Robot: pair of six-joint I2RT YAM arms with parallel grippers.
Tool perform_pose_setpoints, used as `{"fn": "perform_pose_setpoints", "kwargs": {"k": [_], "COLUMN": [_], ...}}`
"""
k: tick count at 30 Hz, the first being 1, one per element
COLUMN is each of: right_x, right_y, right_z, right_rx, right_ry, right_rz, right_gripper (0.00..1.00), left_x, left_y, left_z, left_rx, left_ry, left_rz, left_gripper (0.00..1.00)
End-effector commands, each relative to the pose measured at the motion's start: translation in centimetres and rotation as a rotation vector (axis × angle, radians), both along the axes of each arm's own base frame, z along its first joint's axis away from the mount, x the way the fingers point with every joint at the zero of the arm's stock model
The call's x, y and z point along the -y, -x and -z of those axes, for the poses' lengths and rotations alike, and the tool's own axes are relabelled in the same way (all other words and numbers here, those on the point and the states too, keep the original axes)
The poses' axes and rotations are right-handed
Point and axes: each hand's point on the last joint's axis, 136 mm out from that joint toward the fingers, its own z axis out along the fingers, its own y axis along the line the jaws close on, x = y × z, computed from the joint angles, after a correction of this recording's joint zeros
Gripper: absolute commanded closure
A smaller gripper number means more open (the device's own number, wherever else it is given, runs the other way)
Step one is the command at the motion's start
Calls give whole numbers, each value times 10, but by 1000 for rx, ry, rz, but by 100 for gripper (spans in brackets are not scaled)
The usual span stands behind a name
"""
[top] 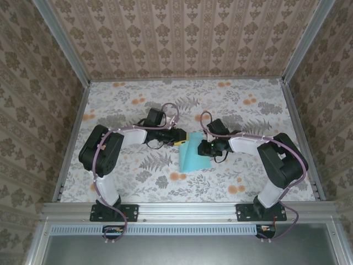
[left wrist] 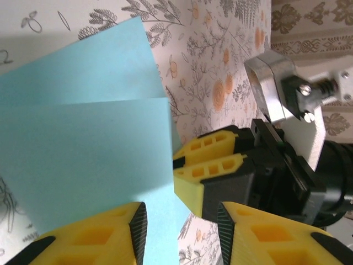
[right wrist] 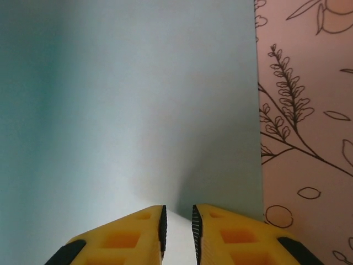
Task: Fold a paper plane with a square sheet of paper (fold left side to right side)
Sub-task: First fold in half a square sheet of paper at the center of the table.
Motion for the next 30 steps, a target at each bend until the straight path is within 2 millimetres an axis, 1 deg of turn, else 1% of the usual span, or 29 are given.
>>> {"fn": "perform_pose_setpoints", "kwargs": {"k": [1,4,9,11,12,15,22,26,30], "right_x": [-4,-7,-9,-14,-17,-28,-42,-45,-47], "right_y": [4,-1,-10,-10,-9,-9,-10,-10,-9], "right_z": [-7,-23,-58,-69,-71,-72,-61,-55,-51], "right_rx": [0,43,133,146,140,105,32,8,-10], "right_ry": [-49,-108,-234,-294,-320,-390,-450,-449,-449], "right_rz": [11,23,50,47,43,29,19,16,16], "right_gripper": [76,74,56,50,49,48,51,53,57], "left_x": [10,12,13,13,13,14,16,17,18], "left_y": [-12,-13,-13,-13,-12,-13,-12,-12,-13], "left_z": [-4,-1,4,5,6,5,5,5,5], "left_rx": [12,8,0,0,0,0,2,0,0], "left_ry": [11,6,-5,-9,-11,-13,-16,-15,-15], "left_rz": [-20,-18,-19,-19,-20,-18,-11,-10,-8], "left_gripper": [62,63,64,65,65,65,66,67,67]}}
